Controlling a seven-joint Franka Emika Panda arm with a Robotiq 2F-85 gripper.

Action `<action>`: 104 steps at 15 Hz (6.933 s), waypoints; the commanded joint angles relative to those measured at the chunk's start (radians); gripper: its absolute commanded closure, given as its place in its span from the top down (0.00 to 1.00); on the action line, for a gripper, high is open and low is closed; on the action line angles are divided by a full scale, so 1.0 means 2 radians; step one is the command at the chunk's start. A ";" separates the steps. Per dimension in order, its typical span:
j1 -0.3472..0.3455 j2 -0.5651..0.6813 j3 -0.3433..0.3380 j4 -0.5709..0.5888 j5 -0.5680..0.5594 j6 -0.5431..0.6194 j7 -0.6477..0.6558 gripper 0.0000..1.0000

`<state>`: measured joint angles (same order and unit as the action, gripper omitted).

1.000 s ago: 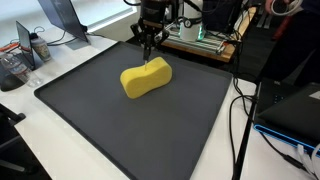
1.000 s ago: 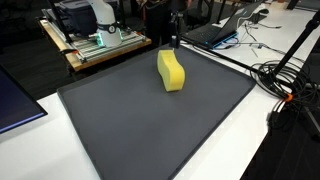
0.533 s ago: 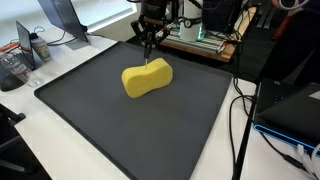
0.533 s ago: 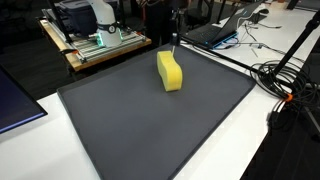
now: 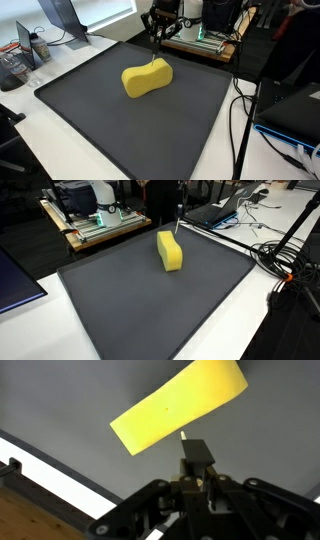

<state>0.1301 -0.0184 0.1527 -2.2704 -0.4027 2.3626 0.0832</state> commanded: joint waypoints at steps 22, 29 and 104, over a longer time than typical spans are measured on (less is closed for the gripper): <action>0.074 0.087 0.041 0.088 -0.201 -0.158 0.251 0.12; 0.081 0.109 0.041 0.110 -0.198 -0.169 0.263 0.03; -0.140 0.006 -0.120 0.066 0.381 -0.060 -0.046 0.03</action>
<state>-0.1613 0.0786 -0.0765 -2.0048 0.3172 2.1552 0.0261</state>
